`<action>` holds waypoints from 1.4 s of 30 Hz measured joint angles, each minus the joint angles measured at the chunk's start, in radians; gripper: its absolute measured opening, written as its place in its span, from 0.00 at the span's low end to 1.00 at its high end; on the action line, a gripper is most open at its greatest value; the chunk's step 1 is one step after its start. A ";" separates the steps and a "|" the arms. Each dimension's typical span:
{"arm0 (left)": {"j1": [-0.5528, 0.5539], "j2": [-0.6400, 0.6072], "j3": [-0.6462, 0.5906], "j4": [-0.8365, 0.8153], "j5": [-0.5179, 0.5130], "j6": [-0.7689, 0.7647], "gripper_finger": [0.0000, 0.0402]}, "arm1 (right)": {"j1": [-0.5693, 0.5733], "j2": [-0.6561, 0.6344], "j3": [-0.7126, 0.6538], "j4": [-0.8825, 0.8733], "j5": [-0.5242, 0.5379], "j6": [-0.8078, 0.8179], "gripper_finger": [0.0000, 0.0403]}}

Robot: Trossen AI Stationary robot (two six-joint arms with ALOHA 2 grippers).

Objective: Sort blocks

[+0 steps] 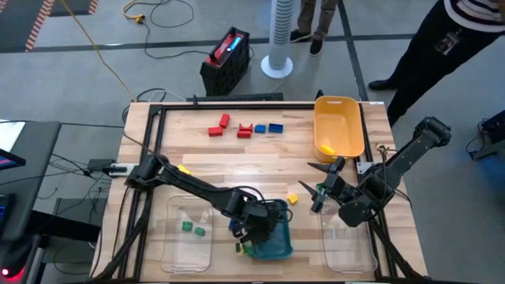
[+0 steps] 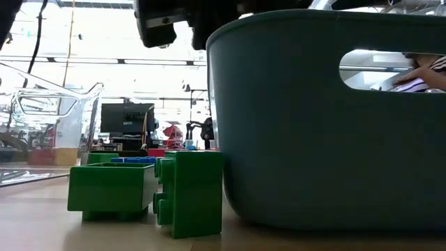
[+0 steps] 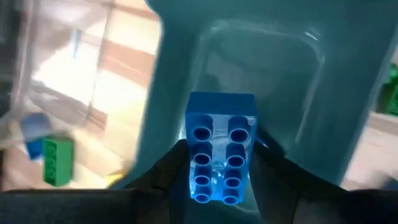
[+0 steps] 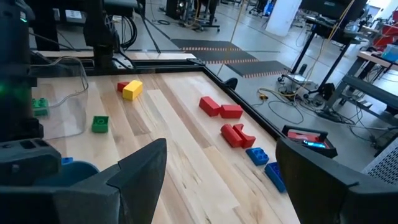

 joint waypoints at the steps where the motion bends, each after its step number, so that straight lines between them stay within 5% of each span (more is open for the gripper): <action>1: 0.000 0.009 0.011 -0.008 -0.003 -0.003 0.34 | 0.000 0.000 0.000 0.000 0.000 0.000 0.78; 16: -0.001 0.032 0.001 -0.027 0.016 -0.060 0.39 | 0.000 0.000 0.000 0.004 0.000 0.001 0.78; 29: -0.001 0.032 0.006 -0.043 -0.015 -0.084 0.56 | 0.000 0.000 0.000 0.000 0.000 0.008 0.78; 38: -0.005 0.028 0.225 -0.450 -0.090 -0.282 0.53 | 0.000 0.001 -0.028 0.005 -0.006 0.024 0.78; 42: -0.012 -0.039 0.195 -0.605 -0.091 -0.449 0.49 | 0.000 0.001 -0.037 0.008 -0.007 0.046 0.78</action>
